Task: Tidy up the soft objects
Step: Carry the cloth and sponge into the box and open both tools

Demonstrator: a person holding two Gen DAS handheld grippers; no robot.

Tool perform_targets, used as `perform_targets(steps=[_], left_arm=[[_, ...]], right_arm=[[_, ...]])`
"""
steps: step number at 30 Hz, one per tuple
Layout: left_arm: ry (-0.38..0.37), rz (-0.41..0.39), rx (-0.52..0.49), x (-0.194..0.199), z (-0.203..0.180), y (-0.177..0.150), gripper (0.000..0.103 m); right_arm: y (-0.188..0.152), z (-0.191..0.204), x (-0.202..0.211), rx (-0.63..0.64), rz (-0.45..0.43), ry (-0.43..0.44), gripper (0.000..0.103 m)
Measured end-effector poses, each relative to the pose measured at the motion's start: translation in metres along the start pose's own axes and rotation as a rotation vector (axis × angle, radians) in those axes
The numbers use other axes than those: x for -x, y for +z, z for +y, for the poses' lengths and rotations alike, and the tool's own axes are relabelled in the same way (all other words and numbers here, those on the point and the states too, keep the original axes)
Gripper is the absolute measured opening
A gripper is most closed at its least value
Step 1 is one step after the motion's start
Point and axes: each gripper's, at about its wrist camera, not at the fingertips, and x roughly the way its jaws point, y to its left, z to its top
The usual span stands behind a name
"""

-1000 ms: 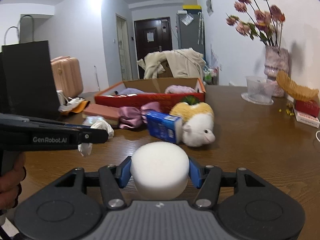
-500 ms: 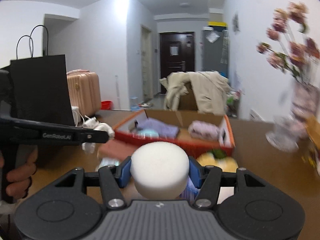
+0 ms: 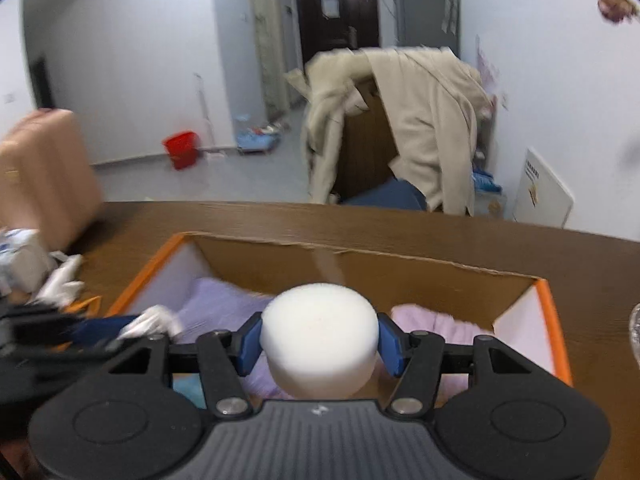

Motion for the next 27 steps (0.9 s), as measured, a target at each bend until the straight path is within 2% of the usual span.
perform_targets(steps=[1, 2, 3, 5, 10, 14, 18, 23, 27], left_arm=[[-0.002, -0.001, 0.006, -0.003, 0.003, 0.001, 0.063], [-0.003, -0.007, 0.012, -0.004, 0.005, 0.001, 0.071], [-0.004, -0.012, 0.011, -0.005, 0.006, 0.000, 0.074], [0.000, -0.013, 0.010, -0.005, 0.008, -0.001, 0.078], [-0.001, 0.004, 0.019, 0.006, 0.004, 0.001, 0.081], [0.000, -0.054, -0.010, 0.046, -0.008, -0.004, 0.083], [-0.005, -0.128, -0.037, 0.102, -0.023, -0.016, 0.085], [-0.029, -0.186, -0.064, 0.161, -0.042, -0.036, 0.090], [-0.038, -0.226, -0.059, 0.204, -0.052, -0.065, 0.091]], right_arm=[[0.001, -0.001, -0.012, -0.009, 0.013, -0.017, 0.059], [0.003, -0.003, -0.022, -0.021, 0.028, -0.014, 0.061], [0.004, -0.006, -0.030, -0.040, 0.040, -0.002, 0.071], [0.003, -0.009, -0.035, -0.068, 0.046, -0.015, 0.079], [0.005, -0.014, -0.009, -0.096, 0.002, -0.010, 0.079], [0.007, -0.015, 0.040, -0.081, -0.055, -0.007, 0.081], [-0.007, -0.014, 0.106, -0.064, -0.122, 0.000, 0.085], [-0.036, -0.009, 0.184, -0.015, -0.176, -0.003, 0.088], [-0.072, 0.002, 0.237, 0.031, -0.228, -0.042, 0.092]])
